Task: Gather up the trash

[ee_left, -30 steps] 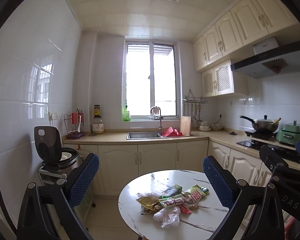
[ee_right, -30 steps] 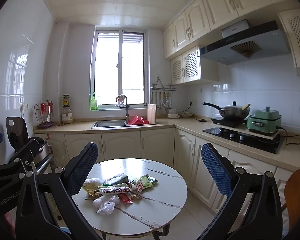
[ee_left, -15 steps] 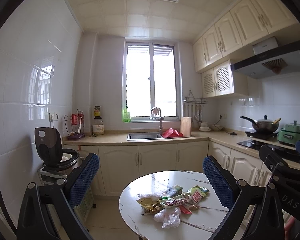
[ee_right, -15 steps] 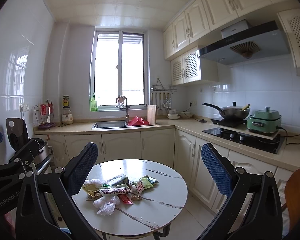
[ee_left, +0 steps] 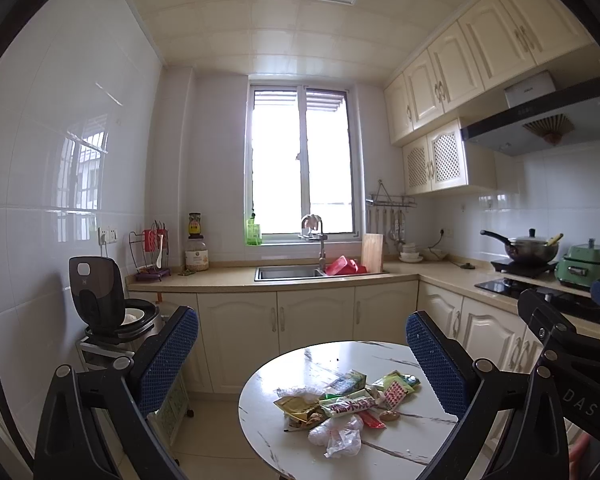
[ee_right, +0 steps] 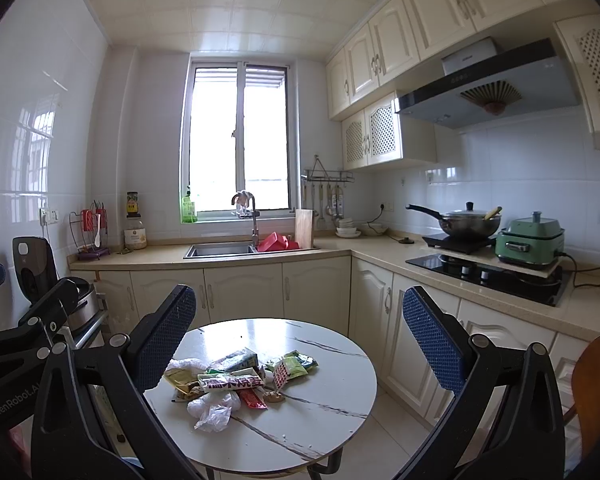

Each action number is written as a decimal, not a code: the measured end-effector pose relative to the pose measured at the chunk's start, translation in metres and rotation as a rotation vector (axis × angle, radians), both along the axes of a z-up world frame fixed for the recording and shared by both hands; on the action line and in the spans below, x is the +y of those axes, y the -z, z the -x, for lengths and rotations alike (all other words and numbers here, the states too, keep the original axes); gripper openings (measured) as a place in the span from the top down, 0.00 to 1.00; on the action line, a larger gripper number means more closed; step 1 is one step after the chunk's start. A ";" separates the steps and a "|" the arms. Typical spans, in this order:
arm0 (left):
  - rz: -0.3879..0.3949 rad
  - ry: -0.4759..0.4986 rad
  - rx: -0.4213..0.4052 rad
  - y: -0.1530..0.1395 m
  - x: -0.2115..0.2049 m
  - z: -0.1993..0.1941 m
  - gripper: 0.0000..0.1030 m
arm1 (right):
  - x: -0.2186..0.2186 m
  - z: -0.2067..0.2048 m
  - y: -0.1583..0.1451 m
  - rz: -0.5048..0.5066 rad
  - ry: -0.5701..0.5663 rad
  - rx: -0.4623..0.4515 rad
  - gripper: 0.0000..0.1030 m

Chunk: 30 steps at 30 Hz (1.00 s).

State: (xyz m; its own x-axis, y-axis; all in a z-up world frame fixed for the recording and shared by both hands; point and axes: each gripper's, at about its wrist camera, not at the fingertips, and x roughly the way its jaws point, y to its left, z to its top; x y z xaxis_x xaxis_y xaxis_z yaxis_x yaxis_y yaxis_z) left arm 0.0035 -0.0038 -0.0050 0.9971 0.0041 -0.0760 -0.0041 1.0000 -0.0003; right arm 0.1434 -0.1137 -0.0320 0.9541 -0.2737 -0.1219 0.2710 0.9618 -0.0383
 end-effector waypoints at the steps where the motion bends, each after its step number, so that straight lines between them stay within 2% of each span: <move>1: -0.002 0.000 0.002 0.001 0.000 -0.001 0.01 | 0.000 -0.001 0.001 -0.001 0.000 0.001 0.00; 12: -0.031 -0.004 0.028 0.006 -0.003 -0.028 0.01 | -0.008 -0.020 0.013 -0.017 -0.007 0.028 0.00; 19: -0.037 0.015 0.120 0.025 0.006 -0.085 0.01 | -0.031 -0.057 0.042 -0.037 0.022 0.093 0.00; 23: -0.029 0.035 0.234 0.052 0.014 -0.137 0.01 | -0.053 -0.092 0.078 -0.061 0.045 0.177 0.00; 27: -0.009 0.071 0.406 0.101 0.011 -0.197 0.01 | -0.076 -0.133 0.124 -0.096 0.049 0.302 0.00; 30: -0.026 0.117 0.525 0.135 -0.007 -0.236 0.01 | -0.089 -0.163 0.162 -0.108 0.049 0.401 0.00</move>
State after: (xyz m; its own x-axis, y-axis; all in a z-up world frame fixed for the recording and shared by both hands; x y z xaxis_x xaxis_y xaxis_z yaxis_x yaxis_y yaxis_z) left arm 0.2394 -0.0104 -0.1399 0.8192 -0.0958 -0.5654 0.1141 0.9935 -0.0029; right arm 0.3067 -0.2032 -0.1938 0.8110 -0.2832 -0.5120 0.3010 0.9523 -0.0501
